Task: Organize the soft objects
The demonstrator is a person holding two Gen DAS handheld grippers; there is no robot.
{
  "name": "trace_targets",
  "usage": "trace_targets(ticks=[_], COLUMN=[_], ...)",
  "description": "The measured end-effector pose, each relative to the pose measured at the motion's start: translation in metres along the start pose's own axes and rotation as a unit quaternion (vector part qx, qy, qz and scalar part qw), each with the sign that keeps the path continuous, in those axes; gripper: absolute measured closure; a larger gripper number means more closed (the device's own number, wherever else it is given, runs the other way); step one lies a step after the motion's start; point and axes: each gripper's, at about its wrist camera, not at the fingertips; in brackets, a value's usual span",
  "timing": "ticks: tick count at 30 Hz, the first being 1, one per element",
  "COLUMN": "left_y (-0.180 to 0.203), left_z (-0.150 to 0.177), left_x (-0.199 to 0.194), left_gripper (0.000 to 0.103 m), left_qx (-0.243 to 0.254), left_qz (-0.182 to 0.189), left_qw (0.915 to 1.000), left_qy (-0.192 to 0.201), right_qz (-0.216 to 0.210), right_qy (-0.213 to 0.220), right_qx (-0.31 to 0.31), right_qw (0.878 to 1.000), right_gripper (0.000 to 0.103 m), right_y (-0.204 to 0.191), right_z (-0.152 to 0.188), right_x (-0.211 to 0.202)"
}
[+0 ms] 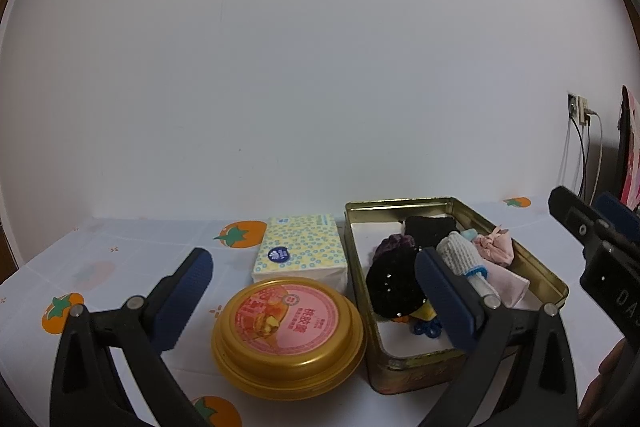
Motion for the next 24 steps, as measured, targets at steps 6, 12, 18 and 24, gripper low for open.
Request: trace_targets(ticks=[6, 12, 18, 24], left_y=[-0.0005, -0.0027, -0.0027, -0.0055], left_z=[0.0001, 0.0001, 0.0000, 0.0001], left_x=[0.0006, 0.0011, 0.0014, 0.0030], left_gripper=[0.000, 0.000, 0.000, 0.000], left_qx=[0.002, 0.005, 0.006, 0.005], left_qz=[0.001, 0.001, 0.001, 0.009], left_qw=[1.0000, 1.0000, 1.0000, 0.9999], left_qy=[0.000, 0.001, 0.001, -0.003], right_qz=[0.000, 0.001, 0.000, 0.000], right_qy=[0.005, 0.011, 0.012, 0.010], right_qx=[0.003, 0.003, 0.003, 0.000], right_qw=[1.000, 1.000, 1.000, 1.000], right_gripper=[0.022, 0.022, 0.022, 0.022], right_y=[0.0042, 0.0049, 0.0058, 0.0060], right_z=[-0.0004, -0.0007, -0.0006, -0.0007], right_x=[-0.0025, -0.0045, -0.0045, -0.0047])
Point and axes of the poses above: each gripper's, at about its wrist camera, not at the fingertips, and x roughly the way its jaws point, y to its right, z to its underside, and after that the axes turned 6 degrees about -y, right-handed
